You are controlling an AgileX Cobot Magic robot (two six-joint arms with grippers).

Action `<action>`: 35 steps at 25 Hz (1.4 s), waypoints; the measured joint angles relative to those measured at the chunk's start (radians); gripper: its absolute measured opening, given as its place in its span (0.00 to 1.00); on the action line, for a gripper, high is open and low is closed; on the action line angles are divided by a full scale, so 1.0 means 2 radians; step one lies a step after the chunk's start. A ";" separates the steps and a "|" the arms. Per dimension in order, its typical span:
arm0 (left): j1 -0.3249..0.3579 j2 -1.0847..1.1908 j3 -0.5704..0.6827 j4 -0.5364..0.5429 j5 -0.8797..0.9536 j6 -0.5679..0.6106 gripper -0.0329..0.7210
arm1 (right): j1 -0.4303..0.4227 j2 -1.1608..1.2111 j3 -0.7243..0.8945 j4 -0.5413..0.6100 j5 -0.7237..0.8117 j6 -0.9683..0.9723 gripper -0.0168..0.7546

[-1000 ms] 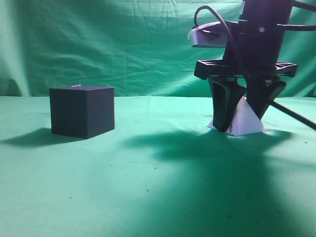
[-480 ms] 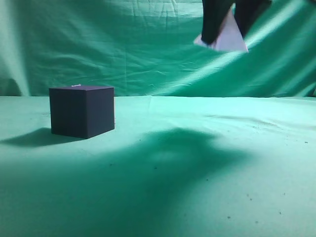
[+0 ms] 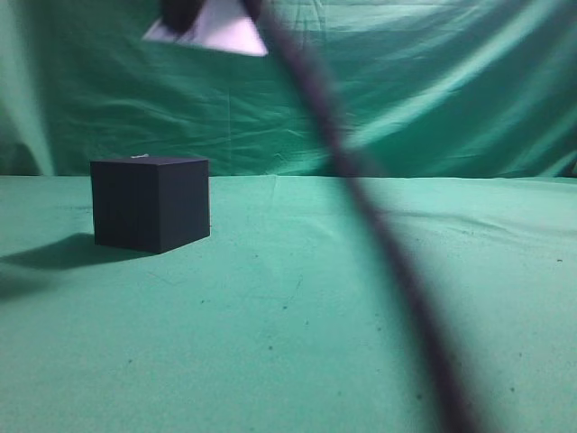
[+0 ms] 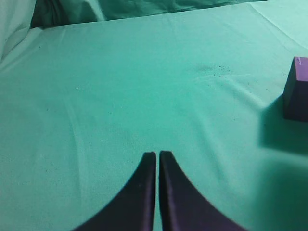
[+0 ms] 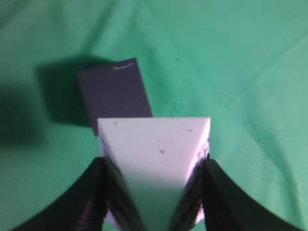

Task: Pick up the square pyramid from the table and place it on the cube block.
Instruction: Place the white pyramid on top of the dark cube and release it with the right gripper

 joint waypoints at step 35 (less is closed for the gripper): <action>0.000 0.000 0.000 0.000 0.000 0.000 0.04 | 0.038 0.039 -0.084 -0.029 0.009 -0.011 0.67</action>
